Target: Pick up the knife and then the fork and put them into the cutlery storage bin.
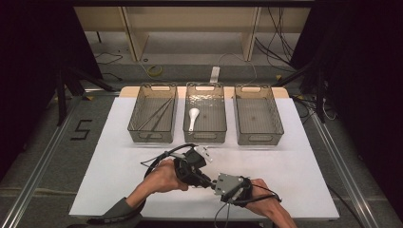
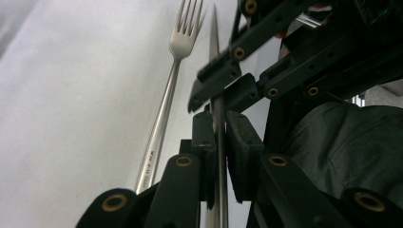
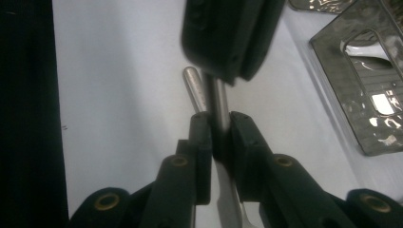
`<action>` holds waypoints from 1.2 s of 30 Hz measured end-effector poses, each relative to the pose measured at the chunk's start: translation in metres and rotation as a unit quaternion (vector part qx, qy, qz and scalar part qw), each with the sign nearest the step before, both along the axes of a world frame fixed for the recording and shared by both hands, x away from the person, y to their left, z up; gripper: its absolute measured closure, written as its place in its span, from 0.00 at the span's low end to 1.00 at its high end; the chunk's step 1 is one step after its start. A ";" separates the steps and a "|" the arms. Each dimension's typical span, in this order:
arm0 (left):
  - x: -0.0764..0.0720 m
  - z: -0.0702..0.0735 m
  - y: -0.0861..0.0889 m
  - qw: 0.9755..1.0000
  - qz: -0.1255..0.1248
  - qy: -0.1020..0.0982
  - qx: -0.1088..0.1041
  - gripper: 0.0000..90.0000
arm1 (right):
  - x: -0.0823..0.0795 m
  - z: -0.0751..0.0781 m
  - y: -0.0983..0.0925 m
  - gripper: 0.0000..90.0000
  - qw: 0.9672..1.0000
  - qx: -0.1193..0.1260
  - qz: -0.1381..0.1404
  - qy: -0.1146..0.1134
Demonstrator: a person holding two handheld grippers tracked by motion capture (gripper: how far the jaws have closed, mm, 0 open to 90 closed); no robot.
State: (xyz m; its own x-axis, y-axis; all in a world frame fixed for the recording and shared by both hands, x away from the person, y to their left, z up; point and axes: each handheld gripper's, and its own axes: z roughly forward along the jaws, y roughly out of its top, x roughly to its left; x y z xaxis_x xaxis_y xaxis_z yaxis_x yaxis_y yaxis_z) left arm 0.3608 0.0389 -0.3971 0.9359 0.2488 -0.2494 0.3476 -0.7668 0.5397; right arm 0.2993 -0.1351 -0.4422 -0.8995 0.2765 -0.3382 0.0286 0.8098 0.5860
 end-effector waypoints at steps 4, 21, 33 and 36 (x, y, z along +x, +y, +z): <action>0.004 0.002 0.005 1.000 0.009 -0.003 -0.014 0.88 | 0.000 -0.001 0.001 0.92 1.000 -0.006 0.003 0.005; 0.009 0.035 0.041 0.987 0.085 -0.098 -0.095 0.44 | 0.015 0.005 -0.017 0.93 0.996 0.029 -0.082 0.029; 0.010 0.022 0.085 0.966 0.184 -0.104 -0.147 0.26 | 0.030 0.017 -0.046 0.93 0.984 0.067 -0.159 0.039; 0.007 0.013 0.099 0.959 0.205 -0.101 -0.165 0.24 | 0.037 0.022 -0.053 0.93 0.980 0.079 -0.176 0.042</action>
